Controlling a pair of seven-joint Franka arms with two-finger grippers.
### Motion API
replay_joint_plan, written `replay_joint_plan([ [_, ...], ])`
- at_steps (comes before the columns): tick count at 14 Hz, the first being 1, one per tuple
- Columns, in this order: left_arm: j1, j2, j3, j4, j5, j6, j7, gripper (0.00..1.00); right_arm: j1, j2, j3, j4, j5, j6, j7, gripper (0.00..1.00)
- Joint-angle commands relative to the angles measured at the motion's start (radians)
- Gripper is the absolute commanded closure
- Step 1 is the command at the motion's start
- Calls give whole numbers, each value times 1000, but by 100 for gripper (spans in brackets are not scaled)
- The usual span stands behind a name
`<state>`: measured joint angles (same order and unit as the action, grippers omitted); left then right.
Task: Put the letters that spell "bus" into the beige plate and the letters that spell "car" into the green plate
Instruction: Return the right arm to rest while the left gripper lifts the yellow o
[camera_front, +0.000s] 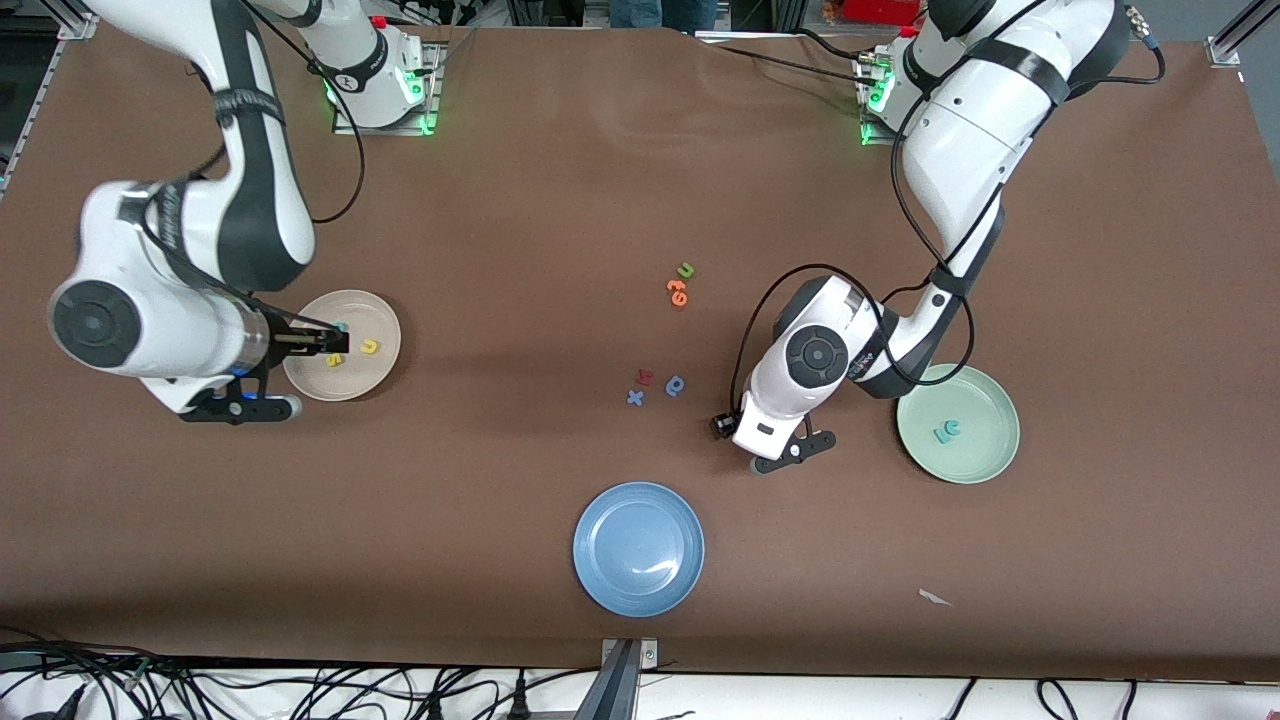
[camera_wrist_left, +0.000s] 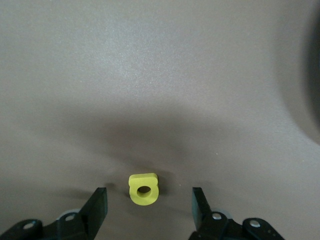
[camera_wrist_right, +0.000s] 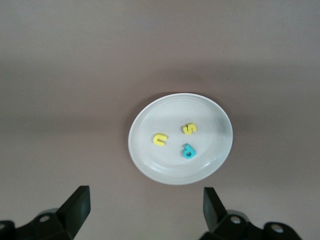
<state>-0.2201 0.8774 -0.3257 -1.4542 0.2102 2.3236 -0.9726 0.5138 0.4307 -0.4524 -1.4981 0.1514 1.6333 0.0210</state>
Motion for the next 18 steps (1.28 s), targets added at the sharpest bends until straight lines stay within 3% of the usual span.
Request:
replay_joint_plan([
  [1, -41, 14, 37, 31, 2, -3, -21, 26, -26, -78, 14, 26, -18, -23, -18, 0],
  [4, -42, 20, 39, 31, 3, -1, -47, 35, -79, -189, 81, -49, -58, 58, -23, 0],
  [5, -42, 20, 39, 31, 3, -1, -51, 39, -142, -229, 130, -65, -78, 51, -27, 0],
  [6, -42, 20, 39, 31, 5, -1, -51, 43, -223, -278, 218, -104, -88, 48, -26, 0],
  [9, -42, 20, 39, 31, 5, 2, -51, 50, -342, -357, 331, -162, -196, 50, -19, 0],
  [11, -41, 20, 39, 31, 5, 2, -49, 59, -458, -409, 420, -197, -191, 45, 0, 0],
  [15, -38, 20, 45, 31, 20, 2, -48, 69, -482, -547, 436, -393, -130, 158, 25, 0],
  [18, -36, 20, 45, 31, 23, 2, -44, 74, -485, -537, 433, -386, -134, 168, 22, 0],
])
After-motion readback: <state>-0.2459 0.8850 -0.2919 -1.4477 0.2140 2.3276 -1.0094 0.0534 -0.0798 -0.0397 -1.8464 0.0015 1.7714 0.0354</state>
